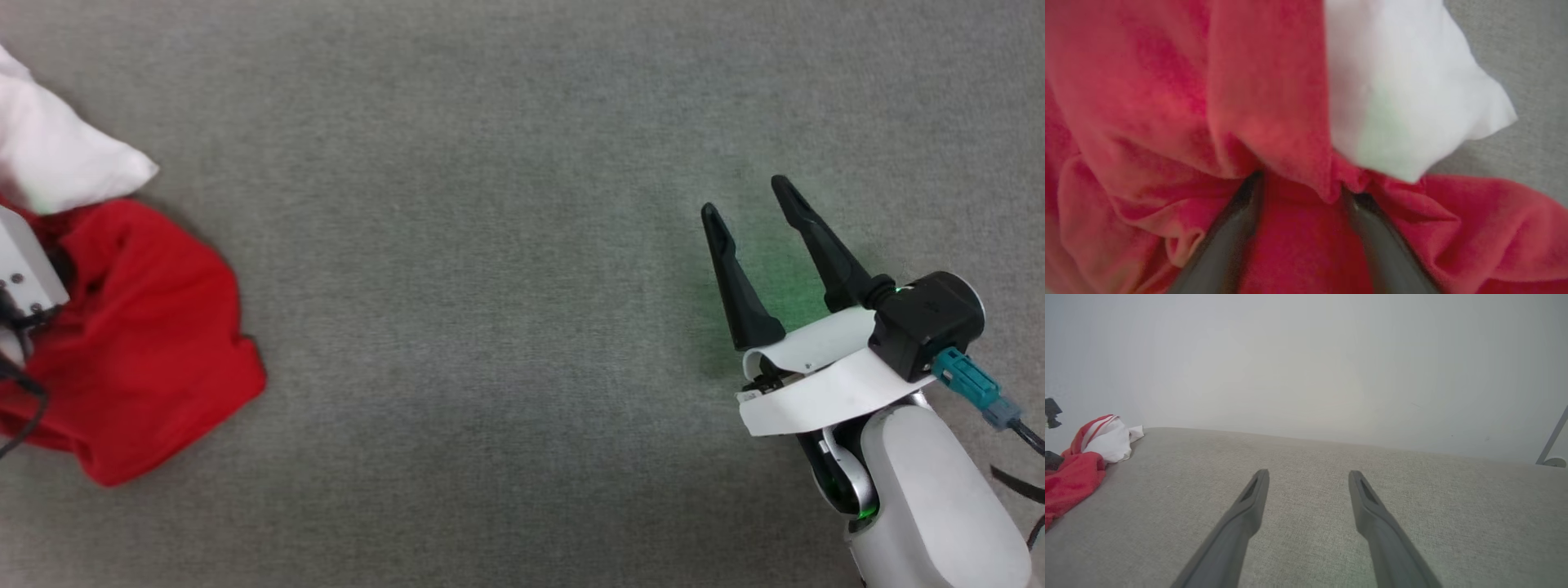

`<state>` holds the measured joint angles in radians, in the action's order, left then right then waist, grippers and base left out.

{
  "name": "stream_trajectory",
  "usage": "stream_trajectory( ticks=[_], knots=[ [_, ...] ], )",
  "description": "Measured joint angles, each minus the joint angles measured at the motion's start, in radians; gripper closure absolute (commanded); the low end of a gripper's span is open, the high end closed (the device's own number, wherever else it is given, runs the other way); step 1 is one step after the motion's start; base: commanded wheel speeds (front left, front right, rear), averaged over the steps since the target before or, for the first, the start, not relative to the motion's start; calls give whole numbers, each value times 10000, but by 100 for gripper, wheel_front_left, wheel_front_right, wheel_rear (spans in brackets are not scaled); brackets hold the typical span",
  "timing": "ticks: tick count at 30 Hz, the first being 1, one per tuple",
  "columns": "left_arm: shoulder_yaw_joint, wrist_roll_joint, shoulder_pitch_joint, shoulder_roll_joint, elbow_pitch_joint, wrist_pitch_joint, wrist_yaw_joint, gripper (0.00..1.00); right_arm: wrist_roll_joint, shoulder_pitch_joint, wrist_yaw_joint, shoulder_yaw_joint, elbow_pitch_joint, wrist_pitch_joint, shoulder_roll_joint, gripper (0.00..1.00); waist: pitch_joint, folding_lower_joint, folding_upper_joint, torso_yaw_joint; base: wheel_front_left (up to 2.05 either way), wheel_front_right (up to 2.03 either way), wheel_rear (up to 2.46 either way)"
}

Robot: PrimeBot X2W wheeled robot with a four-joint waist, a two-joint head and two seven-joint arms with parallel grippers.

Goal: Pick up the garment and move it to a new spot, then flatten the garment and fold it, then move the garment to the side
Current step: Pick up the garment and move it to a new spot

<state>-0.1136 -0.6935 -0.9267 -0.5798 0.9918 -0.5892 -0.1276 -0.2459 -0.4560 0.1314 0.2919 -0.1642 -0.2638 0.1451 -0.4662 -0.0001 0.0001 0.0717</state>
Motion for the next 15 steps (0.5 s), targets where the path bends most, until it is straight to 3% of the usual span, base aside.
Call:
stream_trajectory(
  ticks=[1, 2, 3, 15],
  knots=[
    [-23, -15, -23, -42, 25, 2, 0, 54, 0, 1, 0, 17, 46, -2, 29, 0, -69, 0, 0, 66, 0, 0, 0],
    [-46, -46, -44, -77, 25, 54, 2, 95, 0, 7, 0, 21, 61, 0, 58, 0, -111, 0, 0, 126, 0, 0, 0],
    [-50, -125, -45, -100, 50, 167, 10, 100, 0, 16, 0, 19, 79, -2, 75, 0, -124, 0, 0, 173, 0, 0, 0],
    [-1170, -997, 662, 270, -926, 1733, 23, 100, 10, 637, 0, 25, -230, 0, 36, 0, 1022, 1, 0, 93, 0, 0, 0]
  ],
)
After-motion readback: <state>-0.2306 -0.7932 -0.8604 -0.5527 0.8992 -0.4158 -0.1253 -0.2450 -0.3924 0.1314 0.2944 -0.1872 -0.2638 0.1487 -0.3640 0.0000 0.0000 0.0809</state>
